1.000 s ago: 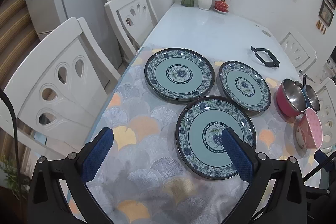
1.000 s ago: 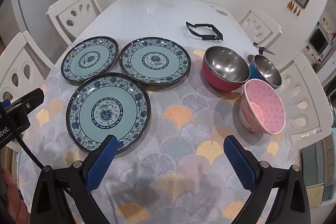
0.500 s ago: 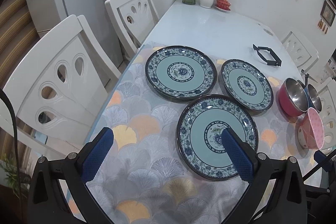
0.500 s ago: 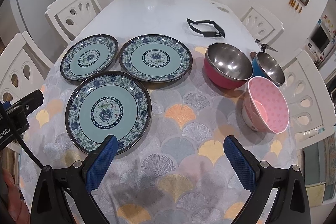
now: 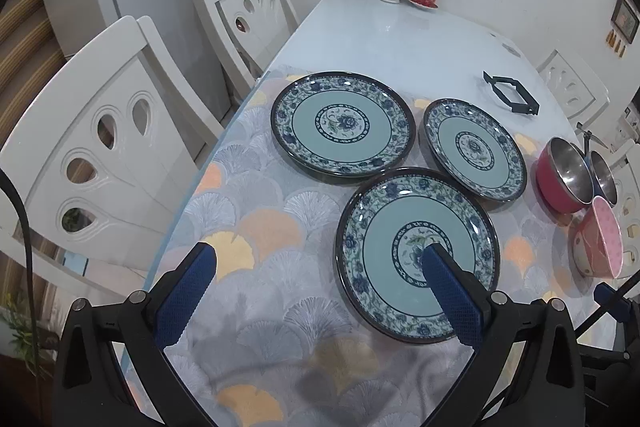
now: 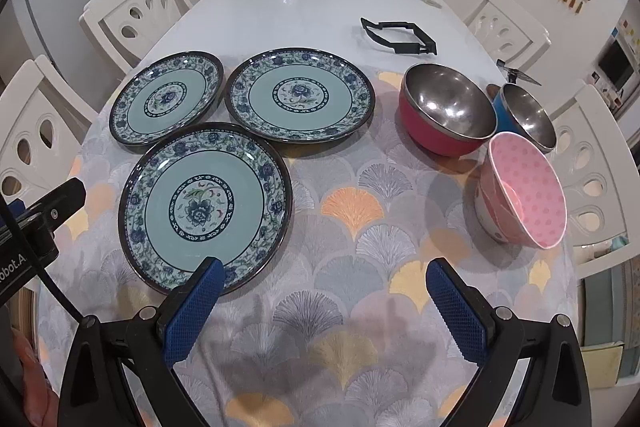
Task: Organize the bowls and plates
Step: 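Move the right tool toward the nearest blue-and-white teal plate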
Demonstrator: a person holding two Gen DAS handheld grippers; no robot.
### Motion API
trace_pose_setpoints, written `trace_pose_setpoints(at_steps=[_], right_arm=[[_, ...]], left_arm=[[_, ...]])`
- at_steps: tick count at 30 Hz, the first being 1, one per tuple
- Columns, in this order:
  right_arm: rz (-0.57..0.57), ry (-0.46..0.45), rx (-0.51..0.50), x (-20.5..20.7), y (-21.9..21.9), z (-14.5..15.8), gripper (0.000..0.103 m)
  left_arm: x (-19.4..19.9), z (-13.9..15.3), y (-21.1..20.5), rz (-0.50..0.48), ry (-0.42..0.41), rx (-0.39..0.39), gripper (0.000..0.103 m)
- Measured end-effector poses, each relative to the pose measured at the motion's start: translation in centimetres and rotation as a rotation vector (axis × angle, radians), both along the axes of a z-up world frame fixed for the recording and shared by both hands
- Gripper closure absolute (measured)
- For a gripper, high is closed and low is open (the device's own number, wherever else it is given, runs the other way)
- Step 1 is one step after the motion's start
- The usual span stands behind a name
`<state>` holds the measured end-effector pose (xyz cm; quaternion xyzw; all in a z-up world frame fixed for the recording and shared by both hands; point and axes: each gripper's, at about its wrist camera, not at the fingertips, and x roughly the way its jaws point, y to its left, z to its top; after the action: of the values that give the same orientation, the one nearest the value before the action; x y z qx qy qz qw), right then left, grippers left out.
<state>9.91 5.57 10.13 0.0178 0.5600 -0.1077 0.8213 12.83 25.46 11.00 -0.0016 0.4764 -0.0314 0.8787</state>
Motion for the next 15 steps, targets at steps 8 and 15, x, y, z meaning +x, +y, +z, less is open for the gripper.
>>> trace_pose_setpoints(at_steps=[8,15], right_arm=[[0.009,0.034,0.011,1.5,0.2,-1.6,0.003],[0.014,0.074,0.053,3.0,-0.3,-3.3,0.007]], left_arm=[[1.2,-1.9,0.1,-0.010,0.054,-0.007,0.001],[2.9,-4.5,0.4,-0.042,0.127,-0.063,0.003]])
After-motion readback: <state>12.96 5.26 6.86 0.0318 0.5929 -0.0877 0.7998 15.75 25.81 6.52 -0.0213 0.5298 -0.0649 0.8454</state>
